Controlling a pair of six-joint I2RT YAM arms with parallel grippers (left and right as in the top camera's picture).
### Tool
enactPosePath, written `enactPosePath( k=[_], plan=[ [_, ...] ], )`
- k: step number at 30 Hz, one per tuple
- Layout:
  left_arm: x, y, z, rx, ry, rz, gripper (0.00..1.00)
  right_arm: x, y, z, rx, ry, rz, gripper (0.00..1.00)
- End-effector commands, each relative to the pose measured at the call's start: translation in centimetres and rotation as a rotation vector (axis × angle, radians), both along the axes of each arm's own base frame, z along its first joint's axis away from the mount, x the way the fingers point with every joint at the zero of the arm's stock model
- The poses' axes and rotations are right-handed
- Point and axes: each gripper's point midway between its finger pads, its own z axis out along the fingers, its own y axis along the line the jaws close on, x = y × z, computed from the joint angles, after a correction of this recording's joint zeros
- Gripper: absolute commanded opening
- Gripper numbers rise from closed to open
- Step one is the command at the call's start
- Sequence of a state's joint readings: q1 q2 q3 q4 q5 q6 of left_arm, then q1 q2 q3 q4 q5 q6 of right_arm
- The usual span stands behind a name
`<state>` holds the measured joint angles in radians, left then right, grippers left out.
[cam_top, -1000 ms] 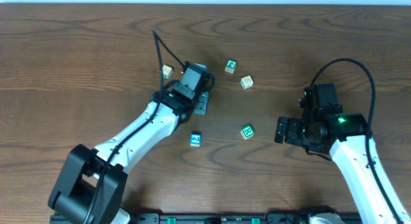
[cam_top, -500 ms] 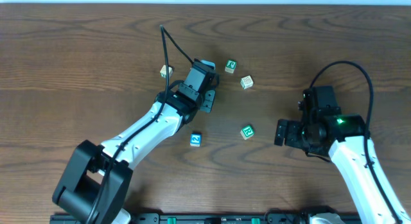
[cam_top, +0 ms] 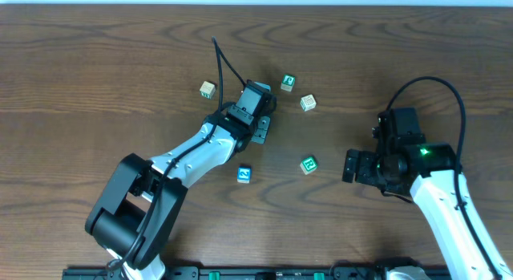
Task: Spell out Ai2
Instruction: 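Carry the I block beside the A block and release it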
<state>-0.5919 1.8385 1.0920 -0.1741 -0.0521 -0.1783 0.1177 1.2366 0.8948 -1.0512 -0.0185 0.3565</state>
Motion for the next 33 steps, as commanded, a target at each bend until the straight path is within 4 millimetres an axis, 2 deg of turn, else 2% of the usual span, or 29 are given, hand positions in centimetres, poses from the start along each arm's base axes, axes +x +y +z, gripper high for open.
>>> enactPosePath(
  k=[1, 7, 22, 30, 33],
  plan=[
    [0.7, -0.3, 0.2, -0.002, -0.017, -0.012, 0.34, -0.3, 0.0, -0.1, -0.004, 0.004, -0.007, 0.99],
    [0.4, -0.7, -1.1, -0.014, 0.014, -0.017, 0.34, -0.4, 0.0, -0.1, -0.006, 0.009, -0.006, 0.99],
    [0.8, -0.6, -1.1, -0.008, -0.003, -0.008, 0.37, -0.3, 0.0, -0.1, -0.006, 0.007, -0.006, 0.99],
    [1.8, -0.9, 2.0, 0.033, 0.013, -0.015, 0.37, -0.3, 0.0, -0.1, -0.003, 0.005, -0.016, 0.99],
    [2.2, -1.2, 4.3, 0.027, 0.005, -0.015, 0.37, -0.3, 0.0, -0.1, 0.001, 0.006, -0.047, 0.98]
  ],
)
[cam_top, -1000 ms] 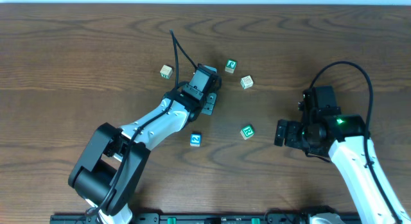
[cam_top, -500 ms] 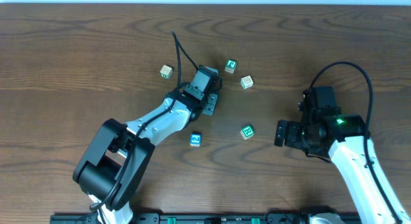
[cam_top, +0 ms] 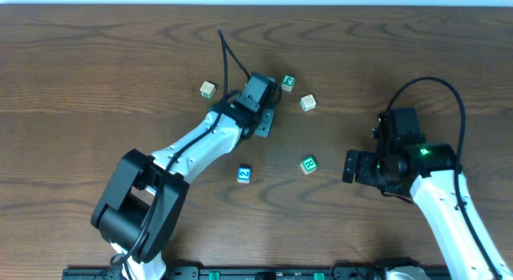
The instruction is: Spell out Ai2
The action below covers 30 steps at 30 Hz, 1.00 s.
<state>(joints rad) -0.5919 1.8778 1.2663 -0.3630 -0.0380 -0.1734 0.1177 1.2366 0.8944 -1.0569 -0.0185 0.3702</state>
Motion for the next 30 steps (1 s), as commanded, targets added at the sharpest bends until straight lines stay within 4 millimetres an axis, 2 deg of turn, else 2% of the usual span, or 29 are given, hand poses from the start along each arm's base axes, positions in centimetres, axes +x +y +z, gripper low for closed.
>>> enactPosePath(
  k=[1, 3, 4, 5, 7, 8, 9, 10, 11, 12, 14, 17, 19, 22, 25, 27, 30],
  plan=[
    [1.5, -0.4, 3.4, -0.004, -0.060, -0.005, 0.36, -0.1, 0.0, -0.1, 0.000, -0.001, -0.038, 0.97],
    [1.8, -0.6, 6.8, -0.032, -0.106, -0.007, 0.33, 0.0, 0.3, 0.0, 0.004, -0.006, -0.039, 0.95],
    [1.4, -0.1, 9.2, -0.030, -0.140, -0.019, 0.37, 0.0, 0.8, 0.0, 0.002, -0.010, -0.022, 0.95],
    [1.0, 0.9, 10.8, -0.010, -0.165, 0.001, 0.43, -0.1, 1.5, 0.0, -0.002, -0.014, -0.009, 0.93],
    [0.2, 3.4, 13.4, 0.052, -0.214, 0.053, 0.55, -0.1, 2.4, 0.1, -0.045, -0.033, -0.014, 0.91],
    [-0.5, 5.5, 15.2, 0.104, -0.251, 0.098, 0.63, -0.1, 3.2, 0.2, -0.075, -0.055, -0.021, 0.91],
    [-1.4, 7.5, 16.9, 0.147, -0.281, 0.138, 0.78, -0.3, 4.3, 0.2, -0.076, -0.067, -0.031, 0.92],
    [-2.1, 9.0, 18.0, 0.175, -0.296, 0.167, 0.89, -0.4, 5.1, 0.2, -0.060, -0.068, -0.050, 0.92],
    [-2.7, 10.2, 18.8, 0.191, -0.300, 0.187, 0.95, -0.6, 5.7, 0.1, -0.044, -0.059, -0.071, 0.92],
    [-3.5, 11.6, 19.5, 0.205, -0.297, 0.202, 0.95, -0.7, 6.4, -0.1, -0.025, -0.045, -0.092, 0.91],
    [-4.7, 14.5, 20.4, 0.213, -0.278, 0.253, 0.95, -0.3, 7.7, -0.4, -0.003, -0.028, -0.097, 0.89],
    [-5.4, 18.2, 20.7, 0.168, -0.230, 0.326, 0.95, 1.5, 9.8, -0.7, -0.004, -0.009, -0.058, 0.90],
    [-5.3, 20.1, 20.6, 0.116, -0.204, 0.377, 0.95, 3.2, 12.1, -0.6, 0.002, -0.017, 0.060, 0.94],
    [-5.0, 21.3, 20.1, 0.000, -0.153, 0.407, 0.96, 6.8, 15.6, 0.1, -0.037, -0.082, 0.262, 0.99],
    [-4.7, 22.8, 19.9, -0.013, -0.142, 0.451, 0.95, 10.2, 17.7, 0.7, -0.053, -0.171, 0.314, 0.99],
    [-4.6, 23.8, 19.7, 0.008, -0.142, 0.479, 0.95, 11.2, 18.4, 0.5, -0.040, -0.183, 0.287, 0.97],
    [-4.6, 23.9, 19.5, 0.014, -0.135, 0.484, 0.96, 11.3, 18.8, -0.9, 0.003, -0.130, 0.167, 0.95]
  ],
)
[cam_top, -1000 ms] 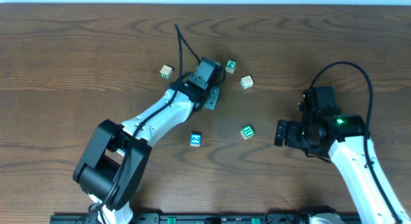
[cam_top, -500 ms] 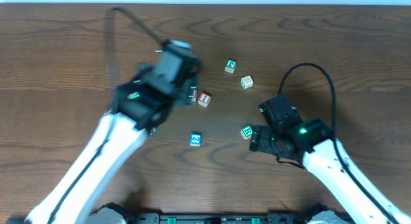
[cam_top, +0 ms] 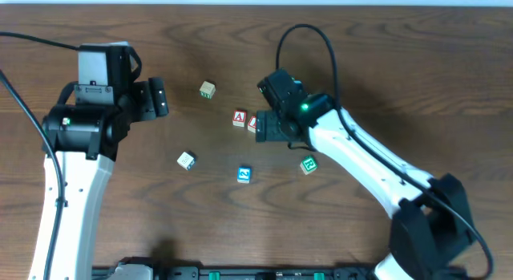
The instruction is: Spell out Ai2
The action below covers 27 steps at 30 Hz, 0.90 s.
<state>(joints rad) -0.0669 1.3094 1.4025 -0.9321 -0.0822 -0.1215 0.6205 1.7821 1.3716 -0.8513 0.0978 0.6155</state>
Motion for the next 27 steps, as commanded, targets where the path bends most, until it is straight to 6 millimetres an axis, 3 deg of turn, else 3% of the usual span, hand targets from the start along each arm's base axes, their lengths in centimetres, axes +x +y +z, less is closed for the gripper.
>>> enactPosePath(
  k=[1, 8, 14, 27],
  plan=[
    [0.2, -0.2, -0.2, -0.007, 0.012, -0.022, 0.95, 0.4, 0.0, -1.5, 0.006, 0.036, -0.101, 0.94],
    [0.9, -0.2, -0.2, -0.005, -0.002, -0.020, 0.95, 2.1, 2.4, -5.6, 0.061, 0.055, -0.190, 0.94],
    [1.4, -0.2, -1.2, -0.004, 0.025, -0.020, 0.95, 3.9, 3.4, -5.1, 0.128, 0.030, -0.311, 0.90],
    [1.8, -0.2, -2.2, -0.003, 0.054, -0.020, 0.95, 4.9, 3.9, -4.9, 0.187, 0.002, -0.440, 0.88]
  ],
)
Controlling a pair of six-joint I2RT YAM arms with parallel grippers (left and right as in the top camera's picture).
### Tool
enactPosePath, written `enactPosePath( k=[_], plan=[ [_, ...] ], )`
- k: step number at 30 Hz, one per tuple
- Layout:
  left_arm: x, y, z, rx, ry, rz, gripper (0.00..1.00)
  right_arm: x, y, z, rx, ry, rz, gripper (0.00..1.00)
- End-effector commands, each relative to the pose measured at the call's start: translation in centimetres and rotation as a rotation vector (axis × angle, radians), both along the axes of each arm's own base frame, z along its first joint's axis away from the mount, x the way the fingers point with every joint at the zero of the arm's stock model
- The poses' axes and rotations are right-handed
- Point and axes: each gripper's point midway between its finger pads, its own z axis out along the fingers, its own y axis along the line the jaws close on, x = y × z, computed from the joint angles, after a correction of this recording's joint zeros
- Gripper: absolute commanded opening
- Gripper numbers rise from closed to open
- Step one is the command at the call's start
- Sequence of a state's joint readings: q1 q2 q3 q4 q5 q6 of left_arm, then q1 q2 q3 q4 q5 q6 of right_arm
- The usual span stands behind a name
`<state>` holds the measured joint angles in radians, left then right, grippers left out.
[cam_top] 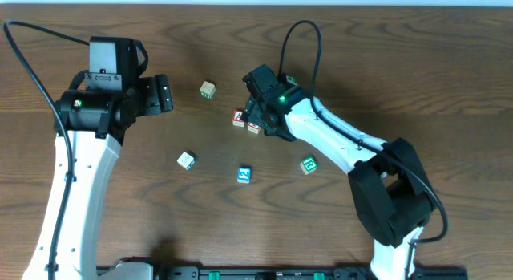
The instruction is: Spell out Ai2
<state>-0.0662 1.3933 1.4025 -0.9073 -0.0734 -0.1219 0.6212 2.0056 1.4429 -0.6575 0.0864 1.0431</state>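
Two red-lettered blocks lie side by side mid-table: a red A block (239, 118) and a second red block (254, 127) touching its right side. My right gripper (258, 122) hangs right over that second block and half hides it, so its jaws cannot be made out. A blue block marked 2 (244, 174) lies nearer the front. My left gripper (164, 93) is open over bare table at the left, holding nothing.
A tan block (208, 89) sits behind the red pair. A white block (186, 160) lies to the front left and a green block (309, 164) to the front right, under the right forearm. The table is dark wood (417, 63).
My right gripper has shifted a little left and turned over the second red block, which now sits tight against the A block. The left arm has moved slightly right.
First my left arm reached among the blocks at mid-table while the right arm waited at the right. Later the left arm stood back at the left, the right arm was at two red blocks in the middle, and now it presses them together.
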Motion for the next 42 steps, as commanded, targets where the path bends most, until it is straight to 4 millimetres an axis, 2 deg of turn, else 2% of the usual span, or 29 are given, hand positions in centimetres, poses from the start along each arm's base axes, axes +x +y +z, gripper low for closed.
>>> enactPosePath(
  k=[1, 7, 14, 21, 23, 25, 31, 42],
  plan=[
    [0.2, 0.0, 0.2, 0.000, -0.006, -0.016, 0.95, 0.5, 0.7, 0.2, 0.023, -0.018, -0.041, 0.89],
    [0.2, 0.0, 0.2, 0.001, -0.006, -0.016, 0.95, 0.5, 1.2, -0.6, 0.027, -0.011, -0.041, 0.85],
    [0.2, 0.0, 0.2, 0.000, -0.005, -0.016, 0.95, 0.1, 1.5, -2.1, 0.013, 0.014, -0.034, 0.85],
    [0.2, 0.0, 0.2, 0.001, -0.005, -0.016, 0.95, -0.1, 1.0, -3.2, -0.021, 0.026, -0.036, 0.83],
    [0.2, 0.0, 0.2, 0.001, -0.005, -0.016, 0.95, -0.1, 1.0, -3.6, -0.026, 0.032, -0.035, 0.76],
    [0.2, 0.0, 0.2, 0.001, -0.005, -0.016, 0.95, -0.2, 1.0, -3.9, -0.030, 0.037, -0.035, 0.63],
    [0.2, 0.0, 0.2, 0.001, -0.004, -0.016, 0.95, 0.0, 1.1, -3.9, -0.031, 0.026, -0.013, 0.40],
    [0.1, 0.0, 0.1, 0.001, -0.001, -0.016, 0.95, 1.0, 1.9, -3.4, -0.097, -0.053, 0.275, 0.37]
  ],
)
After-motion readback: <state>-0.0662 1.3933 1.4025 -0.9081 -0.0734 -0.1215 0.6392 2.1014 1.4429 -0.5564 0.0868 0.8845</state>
